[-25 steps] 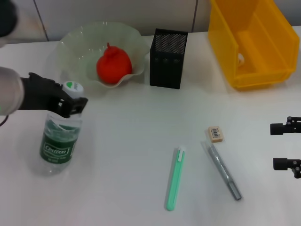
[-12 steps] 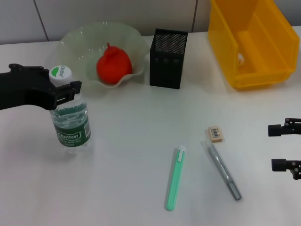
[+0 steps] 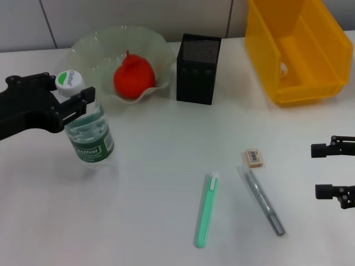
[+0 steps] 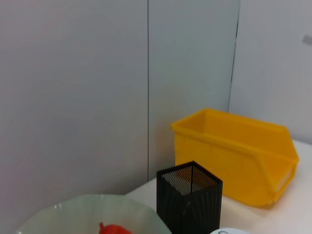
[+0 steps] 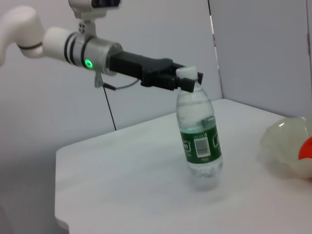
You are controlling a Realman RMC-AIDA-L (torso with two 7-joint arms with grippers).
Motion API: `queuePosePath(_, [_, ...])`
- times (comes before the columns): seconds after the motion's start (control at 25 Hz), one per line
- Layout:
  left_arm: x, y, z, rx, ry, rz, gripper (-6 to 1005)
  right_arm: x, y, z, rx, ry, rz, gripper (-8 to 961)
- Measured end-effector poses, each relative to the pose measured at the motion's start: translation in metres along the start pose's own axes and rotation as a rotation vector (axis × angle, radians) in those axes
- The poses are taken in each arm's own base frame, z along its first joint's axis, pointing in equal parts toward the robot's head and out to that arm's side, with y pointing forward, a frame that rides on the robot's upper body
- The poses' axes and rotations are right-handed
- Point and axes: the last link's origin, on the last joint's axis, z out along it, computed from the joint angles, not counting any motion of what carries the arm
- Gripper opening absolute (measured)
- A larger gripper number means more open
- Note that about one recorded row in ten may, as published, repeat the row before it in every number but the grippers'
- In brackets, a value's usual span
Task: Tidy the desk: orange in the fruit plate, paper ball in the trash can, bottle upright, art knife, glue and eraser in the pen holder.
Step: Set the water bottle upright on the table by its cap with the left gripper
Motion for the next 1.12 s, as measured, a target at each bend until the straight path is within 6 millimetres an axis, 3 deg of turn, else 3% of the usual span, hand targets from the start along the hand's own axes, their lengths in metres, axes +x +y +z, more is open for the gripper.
queuePosePath(0.52, [-0.04, -0.012, 0.017, -0.003, 0.063, -0.032, 450, -0.004, -0.002, 0.005, -0.016, -0.005, -0.003, 814])
queuePosePath(1.12, [-0.055, -0.016, 0.021, -0.011, 0.114, -0.063, 453, -0.006, -0.006, 0.008, -0.016, 0.002, -0.008, 814])
